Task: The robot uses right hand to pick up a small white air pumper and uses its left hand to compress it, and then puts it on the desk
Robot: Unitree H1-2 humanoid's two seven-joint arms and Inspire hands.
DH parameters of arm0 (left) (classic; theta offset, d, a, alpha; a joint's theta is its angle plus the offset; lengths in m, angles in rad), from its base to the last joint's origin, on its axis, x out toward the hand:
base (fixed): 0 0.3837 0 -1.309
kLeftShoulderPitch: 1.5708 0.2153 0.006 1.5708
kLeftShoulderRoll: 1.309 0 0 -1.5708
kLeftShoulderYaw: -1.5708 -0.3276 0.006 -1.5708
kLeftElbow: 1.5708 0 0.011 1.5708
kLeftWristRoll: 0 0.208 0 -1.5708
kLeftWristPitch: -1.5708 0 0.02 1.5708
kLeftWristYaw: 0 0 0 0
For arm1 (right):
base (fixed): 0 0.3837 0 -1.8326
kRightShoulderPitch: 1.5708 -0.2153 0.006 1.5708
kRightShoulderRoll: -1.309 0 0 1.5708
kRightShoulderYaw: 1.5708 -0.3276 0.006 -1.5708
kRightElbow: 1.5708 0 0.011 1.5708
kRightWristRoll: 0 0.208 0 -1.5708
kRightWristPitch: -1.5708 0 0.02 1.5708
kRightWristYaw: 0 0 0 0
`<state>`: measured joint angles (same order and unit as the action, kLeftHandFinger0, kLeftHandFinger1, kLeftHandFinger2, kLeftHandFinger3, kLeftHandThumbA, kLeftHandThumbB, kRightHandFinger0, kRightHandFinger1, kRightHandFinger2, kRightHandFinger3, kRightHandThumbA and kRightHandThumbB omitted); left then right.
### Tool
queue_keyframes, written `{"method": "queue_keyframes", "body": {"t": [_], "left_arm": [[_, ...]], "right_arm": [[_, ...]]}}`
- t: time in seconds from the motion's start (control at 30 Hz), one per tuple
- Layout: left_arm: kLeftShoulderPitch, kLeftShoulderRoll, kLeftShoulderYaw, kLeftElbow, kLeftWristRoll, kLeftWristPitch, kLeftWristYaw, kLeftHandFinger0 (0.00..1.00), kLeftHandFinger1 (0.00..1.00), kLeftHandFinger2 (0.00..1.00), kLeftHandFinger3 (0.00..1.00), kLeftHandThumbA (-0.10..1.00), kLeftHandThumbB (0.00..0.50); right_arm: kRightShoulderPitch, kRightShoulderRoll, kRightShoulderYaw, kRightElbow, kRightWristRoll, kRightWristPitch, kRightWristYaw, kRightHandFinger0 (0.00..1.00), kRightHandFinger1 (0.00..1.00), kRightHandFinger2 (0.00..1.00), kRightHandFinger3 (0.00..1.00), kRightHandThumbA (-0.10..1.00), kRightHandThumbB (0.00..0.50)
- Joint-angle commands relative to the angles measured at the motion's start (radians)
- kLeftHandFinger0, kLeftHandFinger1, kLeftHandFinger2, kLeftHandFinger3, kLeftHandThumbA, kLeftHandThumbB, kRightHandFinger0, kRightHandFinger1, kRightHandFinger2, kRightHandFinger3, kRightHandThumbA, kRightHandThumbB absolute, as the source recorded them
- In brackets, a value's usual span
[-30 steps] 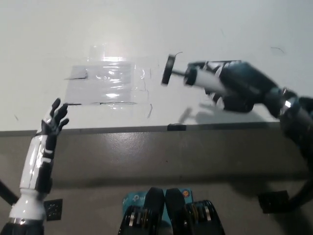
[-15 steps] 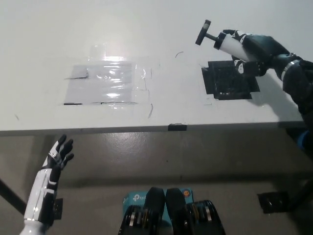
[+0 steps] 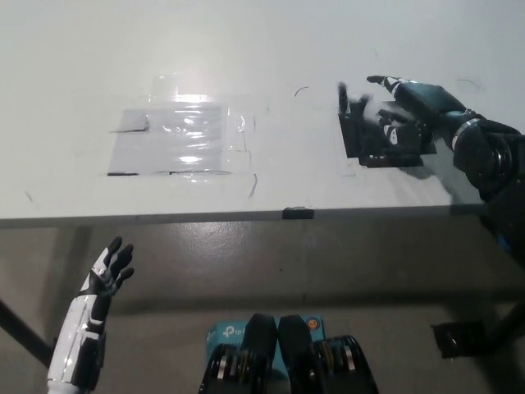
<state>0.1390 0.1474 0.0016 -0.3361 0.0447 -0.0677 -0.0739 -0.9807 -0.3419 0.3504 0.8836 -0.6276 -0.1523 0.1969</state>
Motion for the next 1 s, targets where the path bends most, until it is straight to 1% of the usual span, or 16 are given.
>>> {"method": "queue_keyframes", "body": {"t": [0.0, 0.2, 0.23, 0.33, 0.43, 0.5, 0.53, 0.57, 0.6, 0.63, 0.67, 0.73, 0.87, 0.9, 0.93, 0.97], "left_arm": [[-0.007, 0.006, -0.002, -0.006, -0.005, -0.046, -0.007, 1.00, 1.00, 1.00, 1.00, 1.00, 0.116], [-0.005, 0.009, 0.001, -0.009, -0.006, -0.048, -0.008, 1.00, 1.00, 1.00, 1.00, 1.00, 0.105], [-0.004, 0.010, 0.001, -0.010, -0.005, -0.048, -0.008, 1.00, 1.00, 1.00, 1.00, 1.00, 0.103], [-0.008, 0.013, 0.002, -0.006, 0.000, -0.053, -0.008, 1.00, 1.00, 1.00, 1.00, 1.00, 0.105], [-0.017, 0.015, 0.002, -0.002, -0.005, -0.057, -0.011, 1.00, 1.00, 1.00, 1.00, 1.00, 0.102], [-0.024, 0.014, 0.002, 0.000, -0.002, -0.055, -0.009, 1.00, 1.00, 1.00, 1.00, 1.00, 0.108], [-0.027, 0.015, 0.002, 0.001, -0.004, -0.054, -0.010, 1.00, 1.00, 1.00, 1.00, 1.00, 0.109], [-0.026, 0.014, 0.001, 0.000, -0.008, -0.050, -0.012, 1.00, 1.00, 1.00, 1.00, 1.00, 0.110], [-0.034, 0.011, 0.000, 0.002, -0.005, -0.044, -0.010, 1.00, 1.00, 1.00, 1.00, 1.00, 0.116], [-0.036, 0.012, -0.001, 0.004, 0.001, -0.048, -0.010, 1.00, 1.00, 1.00, 1.00, 1.00, 0.114], [-0.049, 0.012, -0.001, 0.007, 0.001, -0.043, -0.010, 1.00, 1.00, 1.00, 1.00, 1.00, 0.113], [-0.076, 0.014, -0.001, 0.013, -0.002, -0.033, -0.012, 1.00, 1.00, 1.00, 1.00, 1.00, 0.116], [-0.123, 0.015, -0.003, 0.035, -0.007, -0.031, -0.017, 1.00, 1.00, 1.00, 1.00, 1.00, 0.114], [-0.128, 0.015, -0.001, 0.046, -0.009, -0.036, -0.016, 1.00, 1.00, 1.00, 1.00, 1.00, 0.117], [-0.136, 0.016, -0.001, 0.056, -0.011, -0.039, -0.016, 1.00, 1.00, 1.00, 1.00, 1.00, 0.116], [-0.146, 0.017, 0.000, 0.067, -0.018, -0.042, -0.019, 1.00, 1.00, 1.00, 1.00, 1.00, 0.113]], "right_arm": [[-0.049, -0.012, -0.013, -0.020, 0.042, -0.036, -0.007, 0.87, 1.00, 1.00, 1.00, 0.40, 0.262], [-0.057, -0.013, -0.010, -0.018, 0.055, -0.055, -0.002, 0.91, 1.00, 1.00, 1.00, 0.53, 0.285], [-0.057, -0.016, -0.016, -0.032, 0.067, -0.038, 0.021, 0.97, 1.00, 1.00, 1.00, 0.58, 0.295], [-0.057, -0.027, -0.032, -0.070, 0.095, -0.021, 0.055, 1.00, 1.00, 1.00, 1.00, 0.63, 0.296], [-0.070, -0.046, -0.096, -0.140, 0.157, -0.009, 0.058, 1.00, 1.00, 1.00, 1.00, 0.70, 0.319], [-0.080, -0.057, -0.138, -0.175, 0.181, -0.014, 0.039, 1.00, 1.00, 1.00, 1.00, 0.74, 0.301], [-0.091, -0.064, -0.178, -0.204, 0.214, -0.016, 0.026, 1.00, 1.00, 1.00, 1.00, 0.77, 0.311], [-0.092, -0.068, -0.213, -0.251, 0.240, -0.006, 0.021, 1.00, 1.00, 1.00, 1.00, 0.77, 0.297], [-0.098, -0.082, -0.253, -0.314, 0.259, 0.005, 0.006, 1.00, 1.00, 1.00, 1.00, 0.83, 0.307], [-0.094, -0.081, -0.296, -0.371, 0.290, 0.003, 0.004, 1.00, 1.00, 1.00, 1.00, 0.84, 0.293], [-0.092, -0.092, -0.322, -0.438, 0.308, -0.007, 0.000, 1.00, 1.00, 1.00, 1.00, 0.94, 0.294], [-0.071, -0.097, -0.375, -0.594, 0.354, 0.021, 0.012, 1.00, 1.00, 1.00, 1.00, 1.00, 0.323], [0.063, -0.066, -0.460, -0.976, 0.475, 0.099, 0.024, 1.00, 1.00, 1.00, 1.00, 1.00, 0.274], [0.134, -0.042, -0.467, -1.100, 0.507, 0.107, 0.015, 1.00, 1.00, 1.00, 1.00, 1.00, 0.271], [0.185, -0.029, -0.469, -1.183, 0.514, 0.120, 0.009, 1.00, 1.00, 1.00, 1.00, 1.00, 0.290], [0.235, -0.019, -0.466, -1.259, 0.508, 0.125, 0.001, 1.00, 1.00, 1.00, 1.00, 1.00, 0.273]]}}
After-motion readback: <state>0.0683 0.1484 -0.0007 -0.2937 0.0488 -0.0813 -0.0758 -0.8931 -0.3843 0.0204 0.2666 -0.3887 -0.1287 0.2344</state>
